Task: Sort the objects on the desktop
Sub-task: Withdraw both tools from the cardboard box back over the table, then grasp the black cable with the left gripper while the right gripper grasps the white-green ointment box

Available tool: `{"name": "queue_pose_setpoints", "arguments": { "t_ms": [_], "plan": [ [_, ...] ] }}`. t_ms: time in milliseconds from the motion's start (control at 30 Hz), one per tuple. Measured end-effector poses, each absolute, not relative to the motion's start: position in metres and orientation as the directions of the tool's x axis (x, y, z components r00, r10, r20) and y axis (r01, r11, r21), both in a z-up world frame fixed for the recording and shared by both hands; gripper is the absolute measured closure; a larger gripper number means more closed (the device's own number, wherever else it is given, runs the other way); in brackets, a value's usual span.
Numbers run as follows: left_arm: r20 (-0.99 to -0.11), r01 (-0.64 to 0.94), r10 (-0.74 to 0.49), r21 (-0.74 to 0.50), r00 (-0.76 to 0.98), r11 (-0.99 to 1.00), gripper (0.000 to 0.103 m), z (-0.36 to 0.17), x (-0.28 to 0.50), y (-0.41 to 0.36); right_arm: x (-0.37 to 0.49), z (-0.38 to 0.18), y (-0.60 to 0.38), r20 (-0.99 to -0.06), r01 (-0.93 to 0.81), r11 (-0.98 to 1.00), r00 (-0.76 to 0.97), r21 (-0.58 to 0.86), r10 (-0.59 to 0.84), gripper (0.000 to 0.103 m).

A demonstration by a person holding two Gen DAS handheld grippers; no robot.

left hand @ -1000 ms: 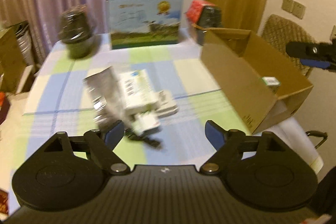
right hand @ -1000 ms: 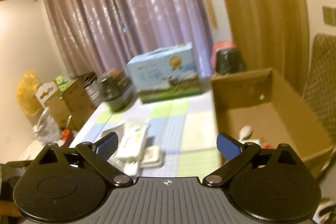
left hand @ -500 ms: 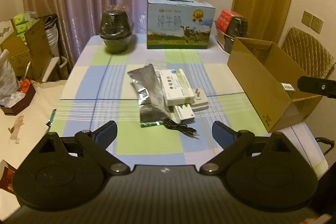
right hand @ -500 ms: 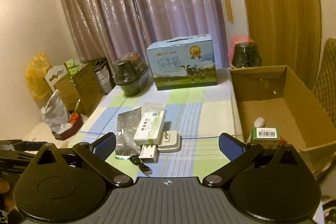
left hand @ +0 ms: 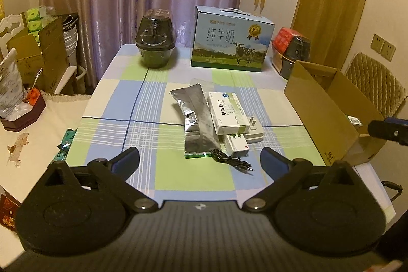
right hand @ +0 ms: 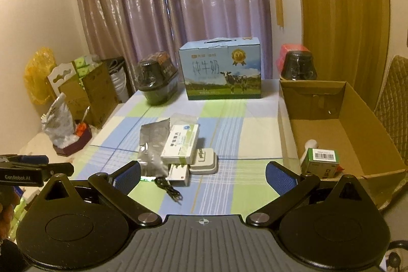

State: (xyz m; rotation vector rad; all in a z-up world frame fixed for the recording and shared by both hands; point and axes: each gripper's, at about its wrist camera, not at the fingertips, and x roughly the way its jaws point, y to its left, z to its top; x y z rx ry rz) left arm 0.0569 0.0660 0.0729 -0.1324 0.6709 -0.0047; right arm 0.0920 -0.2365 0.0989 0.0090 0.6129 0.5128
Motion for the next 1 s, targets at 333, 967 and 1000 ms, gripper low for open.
{"name": "queue_pose_setpoints", "arguments": {
  "t_ms": [333, 967, 1000],
  "plan": [
    [-0.624, -0.059, -0.016, -0.099, 0.781, 0.993, 0.003, 0.059, 0.088, 0.075, 0.120, 0.083, -0.218, -0.553, -0.483, 0.862, 0.681, 0.155, 0.481, 0.002],
    [-0.687, -0.025, 0.015, -0.005, 0.726, 1.000, 0.003, -0.015, 0.183, 0.081, 0.196, -0.016, -0.162, -0.635, -0.531, 0.833, 0.591, 0.158, 0.497, 0.002],
    [-0.692, -0.022, 0.018, 0.004, 0.722, 1.000, 0.003, -0.018, 0.186, 0.081, 0.198, -0.021, -0.160, -0.640, -0.533, 0.831, 0.584, 0.161, 0.499, 0.002]
  ]
}}
